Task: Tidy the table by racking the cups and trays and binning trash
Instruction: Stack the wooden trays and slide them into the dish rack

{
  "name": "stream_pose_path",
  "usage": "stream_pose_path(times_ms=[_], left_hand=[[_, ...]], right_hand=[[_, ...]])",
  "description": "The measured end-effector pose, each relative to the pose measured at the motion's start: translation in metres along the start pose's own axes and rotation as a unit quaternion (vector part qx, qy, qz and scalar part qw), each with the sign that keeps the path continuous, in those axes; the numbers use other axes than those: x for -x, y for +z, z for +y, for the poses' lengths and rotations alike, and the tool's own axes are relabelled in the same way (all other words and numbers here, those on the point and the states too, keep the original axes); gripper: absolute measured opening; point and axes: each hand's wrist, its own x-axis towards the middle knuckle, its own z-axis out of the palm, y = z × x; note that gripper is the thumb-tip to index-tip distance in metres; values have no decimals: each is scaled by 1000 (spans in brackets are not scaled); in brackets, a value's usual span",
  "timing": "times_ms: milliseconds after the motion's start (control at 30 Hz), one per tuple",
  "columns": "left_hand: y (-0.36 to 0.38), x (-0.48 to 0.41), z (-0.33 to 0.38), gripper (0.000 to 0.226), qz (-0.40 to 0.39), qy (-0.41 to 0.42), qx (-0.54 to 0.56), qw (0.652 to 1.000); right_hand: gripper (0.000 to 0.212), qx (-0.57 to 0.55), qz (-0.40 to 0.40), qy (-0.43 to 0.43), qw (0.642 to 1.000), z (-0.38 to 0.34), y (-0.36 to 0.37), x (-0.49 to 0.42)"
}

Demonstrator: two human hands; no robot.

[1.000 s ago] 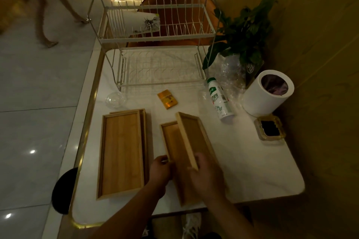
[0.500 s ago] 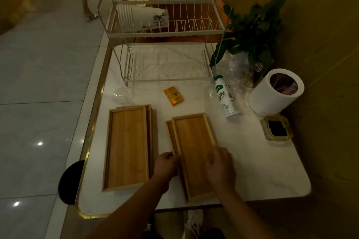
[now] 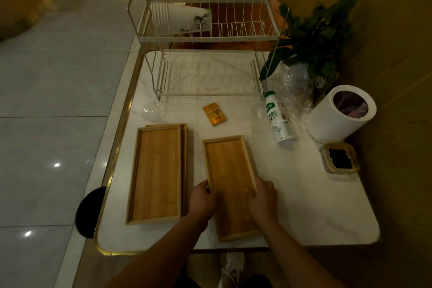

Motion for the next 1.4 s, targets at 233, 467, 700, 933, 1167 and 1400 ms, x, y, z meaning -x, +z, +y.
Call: stream_pose_path(times_ms=[233,467,700,933,1167,1400], left_hand=[[9,0,4,41,-19,-8,47,999],[11,6,15,32,10,36,110,993],[-7,18,26,39,1,60,159,985],[-25,30,45,33,56,87,129,986],[-64,38,56,30,129,84,85,984],[-147,16,51,13,186,115,-70,973]], right_hand=[[47,-113,-35,31,992,7,-15,-8],[48,-221,-61,62,971,13,-14,1],[40,-330,-85,57,938,-7,-25,6],[33,-343,-109,14,933,-43,-23,14],[42,-303,-125,-11,945,-89,-9,20],[18,-221,-94,-7,971,-156,35,24]])
